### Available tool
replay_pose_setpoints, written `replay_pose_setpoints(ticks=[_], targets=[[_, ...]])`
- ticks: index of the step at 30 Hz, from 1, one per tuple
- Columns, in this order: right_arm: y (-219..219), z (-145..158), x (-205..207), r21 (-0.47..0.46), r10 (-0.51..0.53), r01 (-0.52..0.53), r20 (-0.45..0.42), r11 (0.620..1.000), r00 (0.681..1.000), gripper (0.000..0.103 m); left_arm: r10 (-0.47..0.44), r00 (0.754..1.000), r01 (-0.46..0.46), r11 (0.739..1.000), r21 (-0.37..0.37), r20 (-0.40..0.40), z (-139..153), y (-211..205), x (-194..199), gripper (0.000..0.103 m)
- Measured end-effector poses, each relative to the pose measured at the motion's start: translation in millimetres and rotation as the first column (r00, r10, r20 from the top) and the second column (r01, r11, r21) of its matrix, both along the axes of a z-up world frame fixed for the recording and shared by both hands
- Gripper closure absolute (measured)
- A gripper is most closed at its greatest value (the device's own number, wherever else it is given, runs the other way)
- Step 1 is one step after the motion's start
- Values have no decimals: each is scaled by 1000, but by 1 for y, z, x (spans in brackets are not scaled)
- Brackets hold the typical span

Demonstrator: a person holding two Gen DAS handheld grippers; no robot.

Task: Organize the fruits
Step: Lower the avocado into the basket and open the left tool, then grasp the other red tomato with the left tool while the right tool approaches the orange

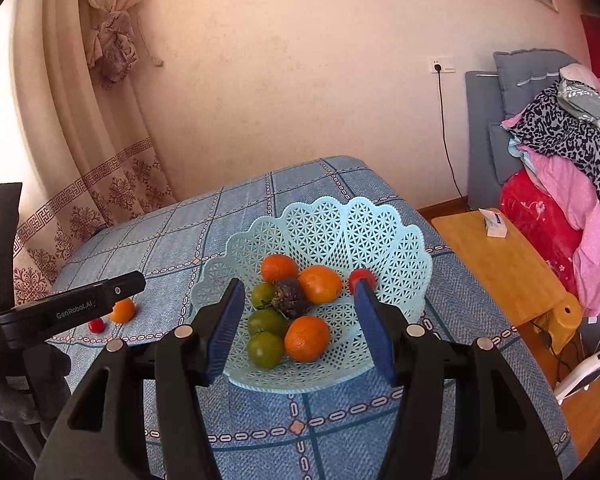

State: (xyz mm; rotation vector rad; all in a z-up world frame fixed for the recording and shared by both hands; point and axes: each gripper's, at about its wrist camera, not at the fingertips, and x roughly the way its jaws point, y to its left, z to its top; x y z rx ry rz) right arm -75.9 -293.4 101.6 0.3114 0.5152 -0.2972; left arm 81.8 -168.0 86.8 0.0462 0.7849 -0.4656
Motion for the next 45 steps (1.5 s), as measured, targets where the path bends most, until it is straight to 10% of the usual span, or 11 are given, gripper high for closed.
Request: replay_pose_setpoints(ticks=[29,45], targets=[[95,-10,47,-55,220,-225,-81,973,972,41,269,962,-262,960,102,-57,-60,126,40,43],[138,-29,87,-41,341,-351,-157,935,927,40,245,966,-240,969,63,-84,-73,136,59,75]])
